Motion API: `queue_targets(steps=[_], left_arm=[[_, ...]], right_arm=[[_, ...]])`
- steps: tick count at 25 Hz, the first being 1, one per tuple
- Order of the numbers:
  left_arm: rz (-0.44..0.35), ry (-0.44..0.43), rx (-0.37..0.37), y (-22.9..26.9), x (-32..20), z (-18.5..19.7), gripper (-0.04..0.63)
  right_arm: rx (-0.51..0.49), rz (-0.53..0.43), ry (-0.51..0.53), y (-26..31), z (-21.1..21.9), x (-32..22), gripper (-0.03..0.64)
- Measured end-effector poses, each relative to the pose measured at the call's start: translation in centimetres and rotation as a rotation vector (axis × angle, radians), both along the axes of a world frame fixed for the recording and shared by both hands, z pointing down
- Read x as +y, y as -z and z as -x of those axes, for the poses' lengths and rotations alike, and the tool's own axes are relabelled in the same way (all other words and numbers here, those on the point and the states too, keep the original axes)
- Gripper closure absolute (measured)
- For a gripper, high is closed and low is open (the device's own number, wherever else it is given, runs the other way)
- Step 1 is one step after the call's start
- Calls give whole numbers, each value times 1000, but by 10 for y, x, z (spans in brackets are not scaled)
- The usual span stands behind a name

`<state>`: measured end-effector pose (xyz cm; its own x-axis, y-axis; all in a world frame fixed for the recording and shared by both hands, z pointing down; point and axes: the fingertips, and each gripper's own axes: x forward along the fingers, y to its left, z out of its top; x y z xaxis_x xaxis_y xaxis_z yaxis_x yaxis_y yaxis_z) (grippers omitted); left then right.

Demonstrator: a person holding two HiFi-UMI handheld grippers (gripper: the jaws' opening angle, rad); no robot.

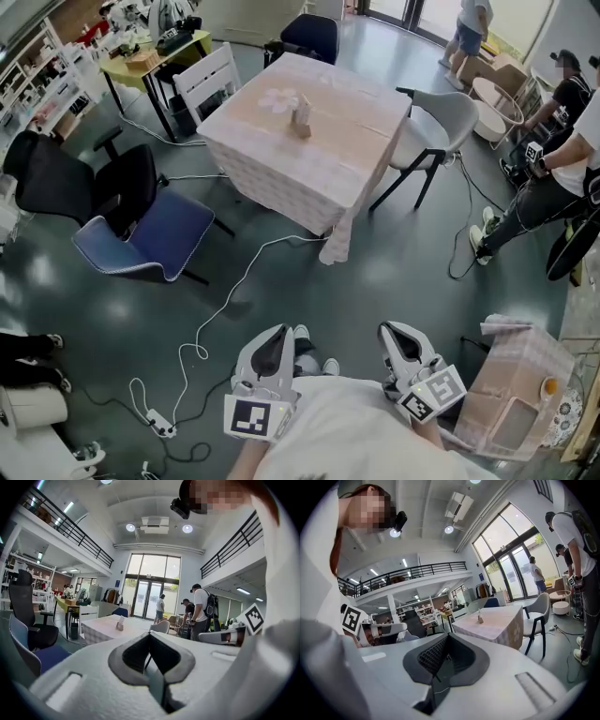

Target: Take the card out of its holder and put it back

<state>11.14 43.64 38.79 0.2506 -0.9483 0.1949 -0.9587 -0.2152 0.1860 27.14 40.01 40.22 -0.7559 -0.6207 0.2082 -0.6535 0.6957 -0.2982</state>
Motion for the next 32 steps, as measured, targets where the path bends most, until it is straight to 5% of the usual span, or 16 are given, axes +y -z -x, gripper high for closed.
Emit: queue_targets(steps=[13,32], left_arm=[[-25,-69,23,2,-38,58,595],[46,54,39,-20,-110,107,595]], right_arm=[[-33,-38,-47,9,62,-34,620],[2,0,-25,-13,86,-117,620]])
